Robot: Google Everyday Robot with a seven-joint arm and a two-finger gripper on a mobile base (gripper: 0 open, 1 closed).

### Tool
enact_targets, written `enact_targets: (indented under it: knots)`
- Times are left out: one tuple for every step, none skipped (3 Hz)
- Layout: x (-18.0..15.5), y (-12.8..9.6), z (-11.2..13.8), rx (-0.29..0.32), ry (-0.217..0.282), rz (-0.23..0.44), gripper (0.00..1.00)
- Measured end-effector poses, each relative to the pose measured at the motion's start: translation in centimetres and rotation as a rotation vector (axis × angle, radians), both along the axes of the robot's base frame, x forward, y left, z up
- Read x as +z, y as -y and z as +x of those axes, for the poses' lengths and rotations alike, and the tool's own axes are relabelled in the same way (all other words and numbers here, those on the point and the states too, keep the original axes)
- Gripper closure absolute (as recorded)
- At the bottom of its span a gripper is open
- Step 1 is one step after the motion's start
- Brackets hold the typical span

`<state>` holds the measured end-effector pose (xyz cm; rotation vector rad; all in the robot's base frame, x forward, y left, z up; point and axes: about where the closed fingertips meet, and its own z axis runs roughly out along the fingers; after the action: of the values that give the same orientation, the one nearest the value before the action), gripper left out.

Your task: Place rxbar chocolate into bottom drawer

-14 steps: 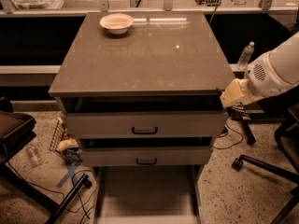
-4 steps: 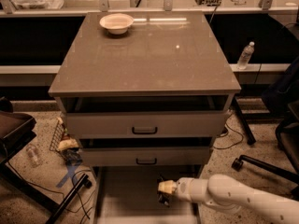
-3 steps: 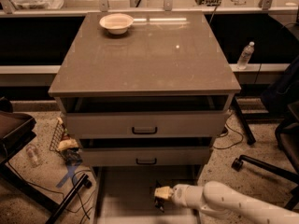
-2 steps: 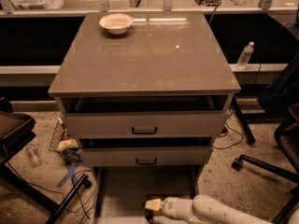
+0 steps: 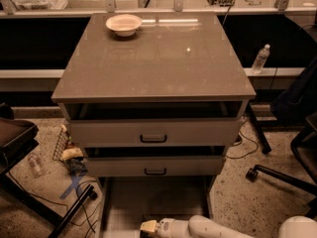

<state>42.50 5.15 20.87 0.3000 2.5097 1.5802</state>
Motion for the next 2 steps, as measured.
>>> enact_targets:
  knots:
    - [0.14, 0.04, -0.04, 0.003, 0.001, 0.000, 0.75]
    - [0.13, -0.13, -0.12, 0.005, 0.000, 0.002, 0.52]
